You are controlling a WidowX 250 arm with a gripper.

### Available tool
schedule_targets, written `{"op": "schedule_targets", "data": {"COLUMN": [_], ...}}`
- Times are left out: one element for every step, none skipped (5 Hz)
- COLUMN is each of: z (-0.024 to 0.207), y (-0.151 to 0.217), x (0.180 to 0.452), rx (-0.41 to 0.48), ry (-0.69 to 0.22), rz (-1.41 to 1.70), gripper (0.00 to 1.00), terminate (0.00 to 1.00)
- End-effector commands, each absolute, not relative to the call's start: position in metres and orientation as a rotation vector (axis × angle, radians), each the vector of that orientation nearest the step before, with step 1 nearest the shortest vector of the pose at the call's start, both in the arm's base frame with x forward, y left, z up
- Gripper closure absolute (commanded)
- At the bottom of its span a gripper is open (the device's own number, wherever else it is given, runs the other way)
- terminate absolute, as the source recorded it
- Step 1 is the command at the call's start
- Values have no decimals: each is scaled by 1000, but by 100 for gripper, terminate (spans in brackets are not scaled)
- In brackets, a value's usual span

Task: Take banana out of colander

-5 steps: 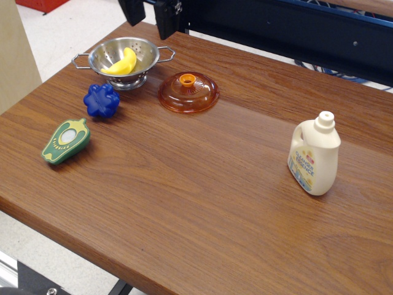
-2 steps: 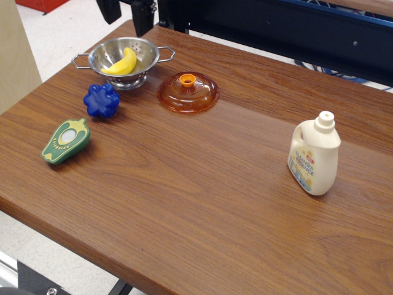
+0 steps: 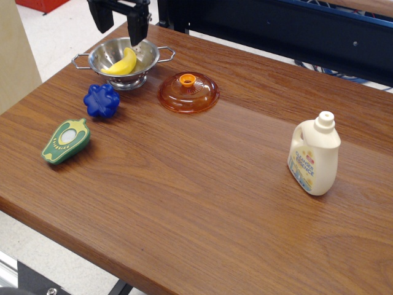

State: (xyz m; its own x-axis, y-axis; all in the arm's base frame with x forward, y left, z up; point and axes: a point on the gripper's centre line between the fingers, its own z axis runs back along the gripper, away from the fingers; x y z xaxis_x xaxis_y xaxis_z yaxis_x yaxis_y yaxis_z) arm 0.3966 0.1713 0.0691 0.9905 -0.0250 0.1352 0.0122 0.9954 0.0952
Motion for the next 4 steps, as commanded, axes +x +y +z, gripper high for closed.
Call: {"op": "schedule_targets", "data": {"z": [74,66,60,53], "y": [170,173,173,171], "x": [401,400,396,391], "rx": [74,41,12,14], "ry": [-152,-136,-136,-135], "rz": [13,67,113,141], "gripper": [0,0,0,0], "terminate": [0,0,0,0]}}
